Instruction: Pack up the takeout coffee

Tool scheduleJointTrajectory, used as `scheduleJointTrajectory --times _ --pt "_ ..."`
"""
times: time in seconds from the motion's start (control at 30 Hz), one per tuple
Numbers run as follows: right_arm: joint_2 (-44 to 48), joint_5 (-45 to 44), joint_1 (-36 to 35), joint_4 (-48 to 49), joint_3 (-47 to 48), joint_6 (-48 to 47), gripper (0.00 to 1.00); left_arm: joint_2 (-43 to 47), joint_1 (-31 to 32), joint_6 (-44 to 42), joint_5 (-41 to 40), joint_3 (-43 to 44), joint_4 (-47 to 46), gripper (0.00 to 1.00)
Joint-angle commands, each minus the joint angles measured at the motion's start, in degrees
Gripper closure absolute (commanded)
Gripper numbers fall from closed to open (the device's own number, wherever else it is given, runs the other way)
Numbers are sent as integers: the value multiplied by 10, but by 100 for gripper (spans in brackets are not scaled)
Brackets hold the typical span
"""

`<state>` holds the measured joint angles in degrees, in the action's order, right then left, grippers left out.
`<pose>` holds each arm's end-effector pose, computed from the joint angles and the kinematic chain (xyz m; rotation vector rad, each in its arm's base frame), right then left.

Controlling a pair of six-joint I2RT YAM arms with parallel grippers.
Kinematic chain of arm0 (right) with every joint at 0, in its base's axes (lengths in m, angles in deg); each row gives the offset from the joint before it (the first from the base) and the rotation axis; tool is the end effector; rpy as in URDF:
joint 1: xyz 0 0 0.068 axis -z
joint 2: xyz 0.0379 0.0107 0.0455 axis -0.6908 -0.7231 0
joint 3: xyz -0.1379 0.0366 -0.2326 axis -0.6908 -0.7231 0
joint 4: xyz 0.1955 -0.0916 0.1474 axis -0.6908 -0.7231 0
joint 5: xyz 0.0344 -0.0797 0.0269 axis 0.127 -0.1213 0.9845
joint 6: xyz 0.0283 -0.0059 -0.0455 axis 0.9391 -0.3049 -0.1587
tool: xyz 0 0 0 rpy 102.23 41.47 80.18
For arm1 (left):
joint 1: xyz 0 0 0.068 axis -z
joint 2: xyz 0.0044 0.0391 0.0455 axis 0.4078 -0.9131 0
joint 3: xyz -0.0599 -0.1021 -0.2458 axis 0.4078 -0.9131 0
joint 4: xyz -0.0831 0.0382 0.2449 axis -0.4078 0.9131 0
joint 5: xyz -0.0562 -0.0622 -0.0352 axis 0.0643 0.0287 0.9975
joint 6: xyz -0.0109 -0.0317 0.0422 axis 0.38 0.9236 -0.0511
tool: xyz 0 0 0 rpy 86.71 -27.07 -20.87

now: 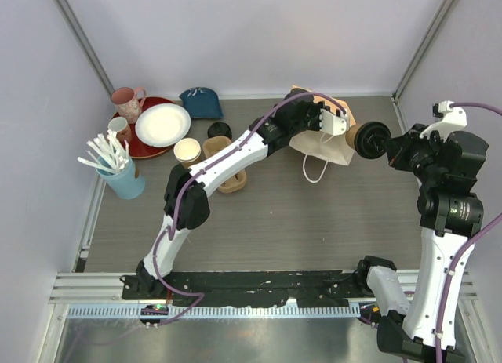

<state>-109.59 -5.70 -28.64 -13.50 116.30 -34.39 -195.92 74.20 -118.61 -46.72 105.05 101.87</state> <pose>0.1303 -0.0225 0.4483 0.1542 1.8490 0.2477 0.3417 -0.4061 0.3484 1.4926 1.1198 0.1534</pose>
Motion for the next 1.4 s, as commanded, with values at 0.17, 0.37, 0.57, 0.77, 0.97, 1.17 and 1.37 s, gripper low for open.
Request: scheduleJointTrajectory --times 0.17,0.37,0.57,0.77,0.97,1.17,1.37 --pt "32 27 -12 75 -88 -17 99 35 -2 95 27 -2 100 100" --pt "44 12 -35 113 -141 -53 99 45 -2 173 22 -16 141 100" --pt "24 19 -36 170 -181 -58 99 49 -3 247 27 16 186 100" --pt "70 79 -35 230 -236 -57 99 43 -7 284 0 36 182 100" --pt "97 81 -36 211 -242 -77 99 27 -25 331 13 65 193 100" --pt "119 100 -36 272 -309 -77 99 37 -33 352 54 65 203 100" --pt "100 86 -36 363 -347 -55 99 45 -33 356 107 50 216 100"
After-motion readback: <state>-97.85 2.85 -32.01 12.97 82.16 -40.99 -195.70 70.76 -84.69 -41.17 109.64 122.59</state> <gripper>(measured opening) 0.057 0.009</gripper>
